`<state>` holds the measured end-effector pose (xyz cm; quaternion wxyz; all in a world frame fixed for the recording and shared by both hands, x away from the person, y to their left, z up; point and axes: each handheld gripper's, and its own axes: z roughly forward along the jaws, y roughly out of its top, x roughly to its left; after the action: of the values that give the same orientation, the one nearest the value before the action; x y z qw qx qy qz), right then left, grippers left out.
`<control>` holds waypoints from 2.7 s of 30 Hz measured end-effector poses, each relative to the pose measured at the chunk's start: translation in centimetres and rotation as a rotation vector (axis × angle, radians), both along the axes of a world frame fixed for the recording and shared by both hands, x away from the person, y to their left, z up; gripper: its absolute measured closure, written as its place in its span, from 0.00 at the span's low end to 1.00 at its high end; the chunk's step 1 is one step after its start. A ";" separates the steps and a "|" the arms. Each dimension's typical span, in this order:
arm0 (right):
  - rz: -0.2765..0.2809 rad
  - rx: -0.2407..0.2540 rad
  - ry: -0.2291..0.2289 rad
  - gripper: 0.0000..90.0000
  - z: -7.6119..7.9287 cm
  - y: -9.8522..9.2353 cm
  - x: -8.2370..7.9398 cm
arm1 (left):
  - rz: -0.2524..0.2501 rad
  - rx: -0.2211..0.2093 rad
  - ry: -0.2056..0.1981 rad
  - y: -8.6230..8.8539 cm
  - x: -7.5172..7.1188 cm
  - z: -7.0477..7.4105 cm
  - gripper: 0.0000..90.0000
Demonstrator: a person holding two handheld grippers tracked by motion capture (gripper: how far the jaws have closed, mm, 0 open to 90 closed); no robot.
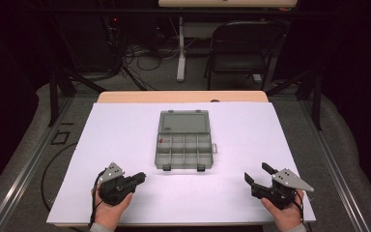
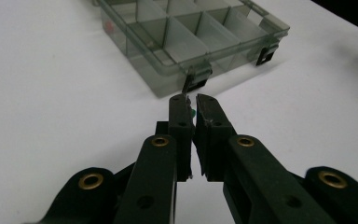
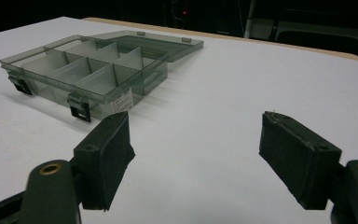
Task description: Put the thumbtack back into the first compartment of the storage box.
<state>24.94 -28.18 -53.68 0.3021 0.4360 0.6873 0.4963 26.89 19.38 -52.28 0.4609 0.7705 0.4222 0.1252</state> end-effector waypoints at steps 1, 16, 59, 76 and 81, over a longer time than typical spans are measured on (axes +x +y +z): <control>-0.001 0.000 0.001 0.27 0.0 0.0 0.0 | -0.007 0.018 -0.014 -0.1 0.2 0.3 0.95; -0.001 0.005 0.004 0.27 -0.1 -0.1 0.1 | 0.018 0.009 -0.092 -1.4 4.9 5.4 0.95; 0.002 0.003 0.009 0.27 -0.1 -0.2 0.1 | 0.051 0.105 0.120 -5.5 15.2 0.6 0.95; 0.005 0.003 0.013 0.27 -0.1 -0.2 0.1 | 0.038 0.116 0.122 -6.8 15.7 -0.3 0.94; 0.004 0.005 0.013 0.27 -0.1 -0.3 0.1 | 0.048 0.110 0.113 -6.8 15.7 -0.1 0.94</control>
<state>25.05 -28.45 -53.76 0.2957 0.4385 0.6889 0.4958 42.57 12.58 -52.42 0.3902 0.7903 0.4582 0.1154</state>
